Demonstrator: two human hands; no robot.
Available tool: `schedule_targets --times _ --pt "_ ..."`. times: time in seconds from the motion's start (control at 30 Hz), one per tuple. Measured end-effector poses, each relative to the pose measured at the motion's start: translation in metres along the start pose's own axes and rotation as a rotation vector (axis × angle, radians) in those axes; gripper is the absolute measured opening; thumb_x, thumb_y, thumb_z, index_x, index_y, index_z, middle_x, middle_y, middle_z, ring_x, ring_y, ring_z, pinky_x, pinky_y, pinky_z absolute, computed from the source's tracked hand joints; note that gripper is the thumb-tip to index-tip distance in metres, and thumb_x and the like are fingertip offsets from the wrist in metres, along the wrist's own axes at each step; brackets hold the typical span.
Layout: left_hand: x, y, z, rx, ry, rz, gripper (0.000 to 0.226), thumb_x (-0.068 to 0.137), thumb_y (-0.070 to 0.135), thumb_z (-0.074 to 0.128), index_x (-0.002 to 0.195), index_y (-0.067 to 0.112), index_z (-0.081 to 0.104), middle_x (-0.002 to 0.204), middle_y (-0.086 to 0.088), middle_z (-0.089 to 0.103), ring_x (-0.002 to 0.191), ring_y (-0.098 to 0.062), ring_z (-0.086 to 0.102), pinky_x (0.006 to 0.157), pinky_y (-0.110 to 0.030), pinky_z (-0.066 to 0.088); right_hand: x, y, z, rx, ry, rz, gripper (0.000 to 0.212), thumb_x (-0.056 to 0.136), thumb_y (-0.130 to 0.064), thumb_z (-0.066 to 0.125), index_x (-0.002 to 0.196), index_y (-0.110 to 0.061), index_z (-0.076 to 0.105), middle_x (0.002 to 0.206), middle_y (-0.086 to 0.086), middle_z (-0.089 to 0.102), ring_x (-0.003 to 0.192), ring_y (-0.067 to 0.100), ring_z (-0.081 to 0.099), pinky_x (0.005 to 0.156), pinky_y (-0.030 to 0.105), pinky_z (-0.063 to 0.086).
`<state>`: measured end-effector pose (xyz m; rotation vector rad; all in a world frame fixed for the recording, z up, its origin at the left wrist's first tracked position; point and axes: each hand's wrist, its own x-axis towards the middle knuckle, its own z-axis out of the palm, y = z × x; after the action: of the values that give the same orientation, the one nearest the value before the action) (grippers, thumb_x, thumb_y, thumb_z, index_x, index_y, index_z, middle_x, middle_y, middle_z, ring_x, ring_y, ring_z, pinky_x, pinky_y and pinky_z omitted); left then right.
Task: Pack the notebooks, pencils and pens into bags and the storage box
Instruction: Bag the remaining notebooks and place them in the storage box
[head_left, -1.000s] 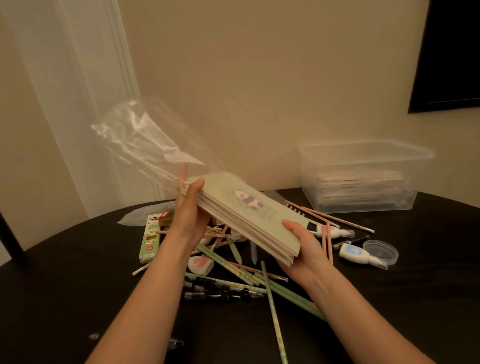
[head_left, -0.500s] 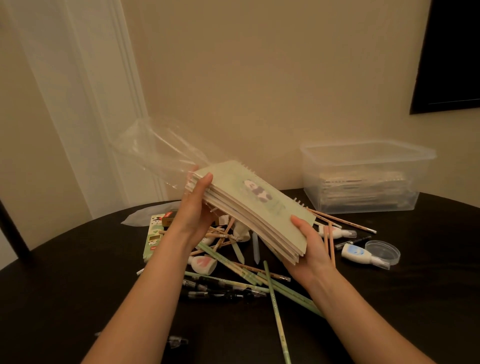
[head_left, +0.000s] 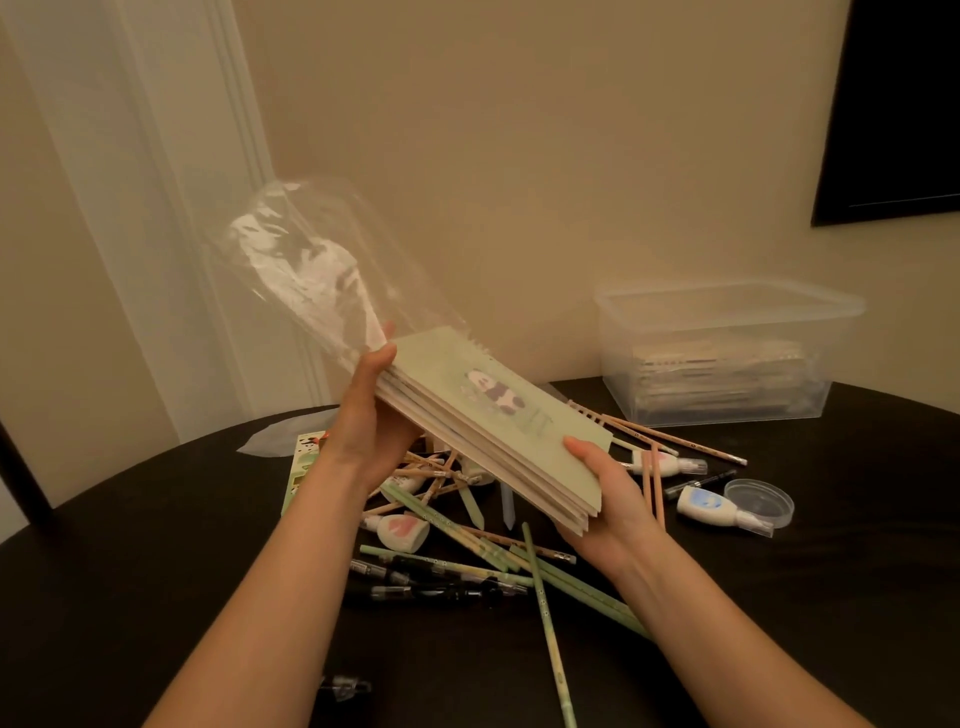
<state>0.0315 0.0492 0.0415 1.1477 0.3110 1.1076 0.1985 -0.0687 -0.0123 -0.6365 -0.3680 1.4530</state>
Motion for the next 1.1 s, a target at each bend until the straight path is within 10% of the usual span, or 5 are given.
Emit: schedule_targets --times 0.4,0.77,1.1 --pt "-0.001 -0.001 0.002 0.130 0.101 -0.156 0.037 0.094 0.041 0.041 0.111 0.015 0.060 0.106 -0.011 0.066 0.096 -0.028 0.060 0.081 -0.043 0.047 0.007 0.000 -0.002 -0.011 0.042 -0.108 0.034 0.093 -0.021 0.051 0.126 -0.014 0.052 0.107 0.014 0.069 0.084 0.026 0.069 0.051 0.033 0.057" --pt "0.010 -0.020 0.018 -0.048 0.386 -0.044 0.035 0.090 0.009 0.058 0.124 0.014 0.050 0.111 -0.011 0.063 0.092 -0.021 0.063 0.058 -0.027 0.057 0.022 0.004 -0.009 0.004 0.072 -0.230 0.043 0.092 -0.017 0.054 0.135 -0.017 0.047 0.120 0.011 0.066 0.105 0.028 0.065 0.068 0.037 0.058" --pt "0.002 -0.022 0.019 0.076 0.363 -0.070 0.039 0.087 0.007 0.060 0.124 0.015 0.050 0.112 -0.009 0.065 0.100 -0.024 0.063 0.077 -0.037 0.055 0.025 0.014 -0.008 0.066 0.036 -0.256 0.046 0.093 -0.013 0.054 0.137 -0.018 0.044 0.122 0.011 0.064 0.107 0.027 0.064 0.069 0.038 0.060"
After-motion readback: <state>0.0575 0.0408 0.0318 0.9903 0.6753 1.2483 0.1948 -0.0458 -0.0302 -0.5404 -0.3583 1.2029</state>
